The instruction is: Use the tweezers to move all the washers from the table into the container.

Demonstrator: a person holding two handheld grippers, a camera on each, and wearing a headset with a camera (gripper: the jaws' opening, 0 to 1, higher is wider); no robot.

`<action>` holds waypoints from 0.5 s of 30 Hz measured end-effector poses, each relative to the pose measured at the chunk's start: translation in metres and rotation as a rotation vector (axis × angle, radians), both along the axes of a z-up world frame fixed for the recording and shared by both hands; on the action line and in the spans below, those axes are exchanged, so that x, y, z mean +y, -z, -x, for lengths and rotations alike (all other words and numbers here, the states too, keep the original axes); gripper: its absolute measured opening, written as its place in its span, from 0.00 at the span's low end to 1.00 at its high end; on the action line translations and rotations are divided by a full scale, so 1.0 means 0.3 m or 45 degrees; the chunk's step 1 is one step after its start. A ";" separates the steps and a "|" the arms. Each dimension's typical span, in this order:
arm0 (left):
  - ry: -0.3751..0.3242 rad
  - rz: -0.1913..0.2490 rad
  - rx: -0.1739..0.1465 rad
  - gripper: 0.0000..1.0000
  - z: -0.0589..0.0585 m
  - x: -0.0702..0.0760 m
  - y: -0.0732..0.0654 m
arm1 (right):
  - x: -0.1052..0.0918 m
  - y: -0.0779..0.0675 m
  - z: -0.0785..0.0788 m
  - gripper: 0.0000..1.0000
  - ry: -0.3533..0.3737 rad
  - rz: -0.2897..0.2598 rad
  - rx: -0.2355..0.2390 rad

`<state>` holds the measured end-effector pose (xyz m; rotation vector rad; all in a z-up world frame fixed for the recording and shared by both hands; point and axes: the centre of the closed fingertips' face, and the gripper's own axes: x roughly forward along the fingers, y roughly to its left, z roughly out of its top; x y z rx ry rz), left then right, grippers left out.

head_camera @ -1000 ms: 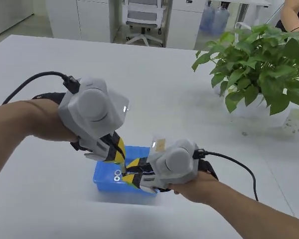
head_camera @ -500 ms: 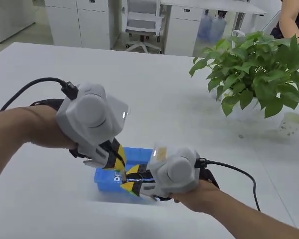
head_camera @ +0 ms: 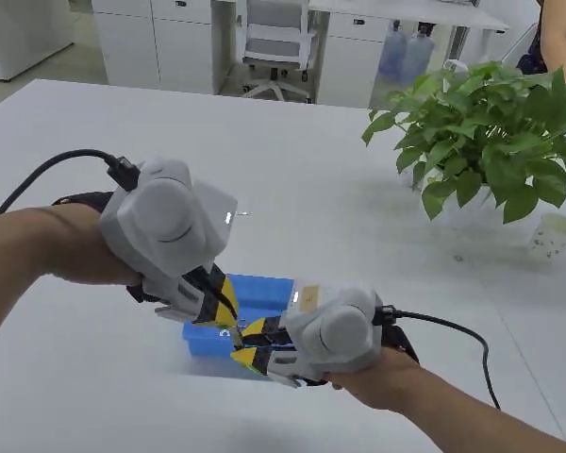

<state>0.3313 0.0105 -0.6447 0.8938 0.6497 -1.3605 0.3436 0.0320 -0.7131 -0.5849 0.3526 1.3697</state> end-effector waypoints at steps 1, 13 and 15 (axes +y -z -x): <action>-0.001 -0.003 0.001 0.05 0.001 0.003 0.002 | -0.002 0.003 0.004 0.09 -0.001 0.005 0.010; -0.002 -0.034 0.003 0.05 0.018 0.044 0.051 | -0.030 0.023 0.023 0.06 -0.062 0.122 -0.036; -0.004 -0.038 -0.003 0.05 0.017 0.050 0.062 | -0.036 0.025 0.022 0.06 -0.068 0.146 -0.050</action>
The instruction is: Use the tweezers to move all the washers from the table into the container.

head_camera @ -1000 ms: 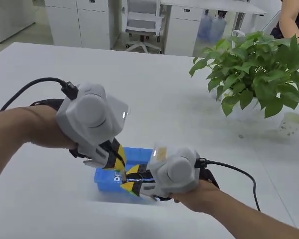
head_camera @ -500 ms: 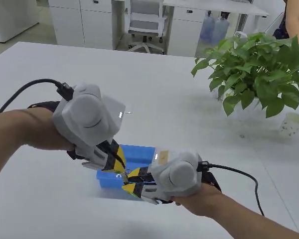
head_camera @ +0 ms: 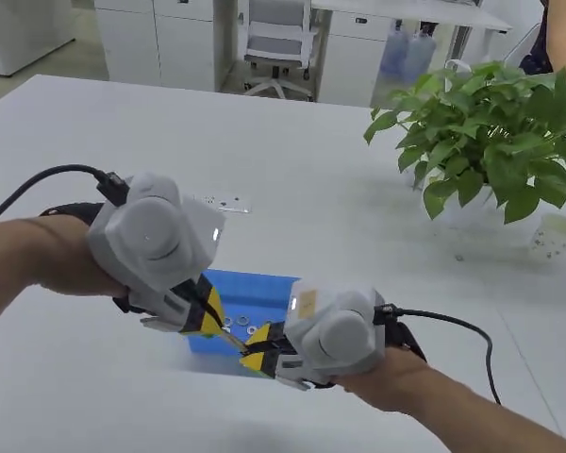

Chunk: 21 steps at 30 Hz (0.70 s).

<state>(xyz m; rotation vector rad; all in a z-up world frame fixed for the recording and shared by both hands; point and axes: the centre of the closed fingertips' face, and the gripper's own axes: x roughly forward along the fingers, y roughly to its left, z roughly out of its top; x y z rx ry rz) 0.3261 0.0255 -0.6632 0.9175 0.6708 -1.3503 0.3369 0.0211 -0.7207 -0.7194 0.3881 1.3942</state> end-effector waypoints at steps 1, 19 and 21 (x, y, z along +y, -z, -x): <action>-0.001 -0.002 -0.003 0.05 0.001 0.003 0.005 | -0.002 0.001 0.000 0.06 -0.001 0.008 -0.003; -0.028 -0.027 -0.002 0.05 0.021 0.051 0.119 | -0.031 0.025 0.035 0.06 -0.065 0.132 -0.040; -0.031 -0.034 -0.001 0.05 0.024 0.052 0.137 | -0.031 0.035 0.038 0.06 -0.069 0.143 -0.040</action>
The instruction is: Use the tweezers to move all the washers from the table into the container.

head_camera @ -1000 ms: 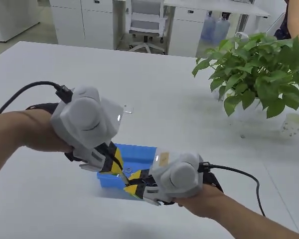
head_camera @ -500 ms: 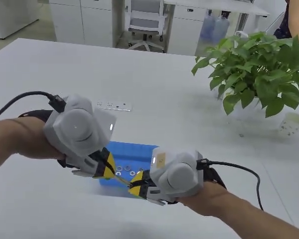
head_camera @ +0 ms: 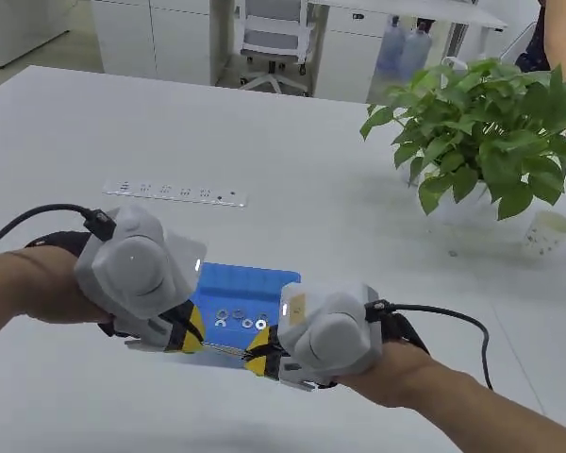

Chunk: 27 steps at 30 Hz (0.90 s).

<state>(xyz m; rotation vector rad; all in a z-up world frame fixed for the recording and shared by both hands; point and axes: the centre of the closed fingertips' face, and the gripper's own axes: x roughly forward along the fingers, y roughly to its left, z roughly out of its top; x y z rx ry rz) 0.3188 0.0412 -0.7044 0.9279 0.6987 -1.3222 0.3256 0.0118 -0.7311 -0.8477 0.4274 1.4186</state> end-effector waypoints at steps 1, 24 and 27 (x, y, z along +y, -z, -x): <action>-0.001 -0.003 0.001 0.05 0.004 0.000 0.010 | -0.001 0.009 0.002 0.06 -0.003 0.009 0.002; -0.017 -0.006 0.083 0.06 0.023 0.005 0.191 | -0.006 0.176 0.033 0.07 -0.003 0.102 0.087; -0.020 -0.009 0.093 0.06 0.020 0.009 0.205 | -0.003 0.188 0.030 0.08 0.005 0.098 0.106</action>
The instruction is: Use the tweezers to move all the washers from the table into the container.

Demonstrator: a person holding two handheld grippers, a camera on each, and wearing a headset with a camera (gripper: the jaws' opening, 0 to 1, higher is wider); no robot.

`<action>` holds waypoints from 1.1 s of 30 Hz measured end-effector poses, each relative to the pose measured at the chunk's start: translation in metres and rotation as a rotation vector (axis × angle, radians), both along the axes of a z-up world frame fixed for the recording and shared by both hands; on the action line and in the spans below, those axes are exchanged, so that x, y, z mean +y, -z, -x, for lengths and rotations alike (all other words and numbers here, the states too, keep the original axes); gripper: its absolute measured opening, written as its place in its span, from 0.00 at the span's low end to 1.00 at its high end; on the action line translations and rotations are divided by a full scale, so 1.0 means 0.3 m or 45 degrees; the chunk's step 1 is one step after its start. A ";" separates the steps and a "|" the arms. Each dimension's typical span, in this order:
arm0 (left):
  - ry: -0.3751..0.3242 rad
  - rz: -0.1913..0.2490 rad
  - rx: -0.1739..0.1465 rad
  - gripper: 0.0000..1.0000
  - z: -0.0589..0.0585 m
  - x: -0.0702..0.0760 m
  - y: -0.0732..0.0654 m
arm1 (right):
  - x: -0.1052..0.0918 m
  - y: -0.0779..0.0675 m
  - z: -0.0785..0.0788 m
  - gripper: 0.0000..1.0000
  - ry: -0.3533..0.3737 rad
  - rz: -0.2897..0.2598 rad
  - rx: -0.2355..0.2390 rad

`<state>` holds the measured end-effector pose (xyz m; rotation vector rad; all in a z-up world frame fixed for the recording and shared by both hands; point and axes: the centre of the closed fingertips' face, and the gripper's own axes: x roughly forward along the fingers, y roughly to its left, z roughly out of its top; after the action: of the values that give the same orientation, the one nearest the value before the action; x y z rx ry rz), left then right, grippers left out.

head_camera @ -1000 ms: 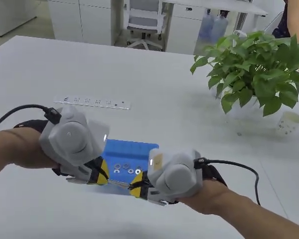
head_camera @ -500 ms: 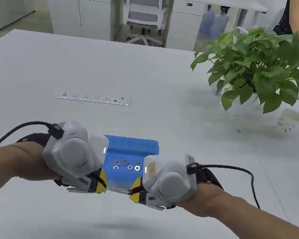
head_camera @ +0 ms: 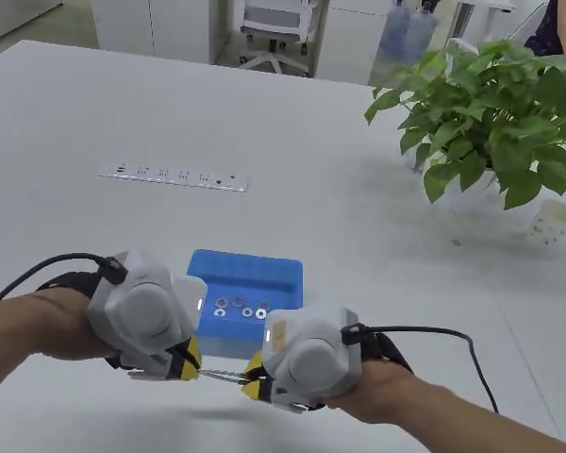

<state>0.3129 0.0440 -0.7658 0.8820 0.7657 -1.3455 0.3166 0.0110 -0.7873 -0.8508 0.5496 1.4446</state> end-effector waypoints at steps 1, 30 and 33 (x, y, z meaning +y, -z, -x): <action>-0.001 -0.002 0.002 0.06 -0.003 0.001 0.006 | 0.001 0.007 -0.002 0.08 0.006 -0.004 0.011; -0.022 0.009 0.122 0.06 0.021 0.001 0.107 | 0.001 0.097 0.020 0.12 0.020 0.040 0.139; -0.027 0.010 0.124 0.06 0.021 0.001 0.113 | 0.005 0.096 0.019 0.12 0.023 0.034 0.145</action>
<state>0.3067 0.0444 -0.7997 0.8046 0.8422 -1.3800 0.3108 0.0126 -0.8161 -0.7861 0.6622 1.4784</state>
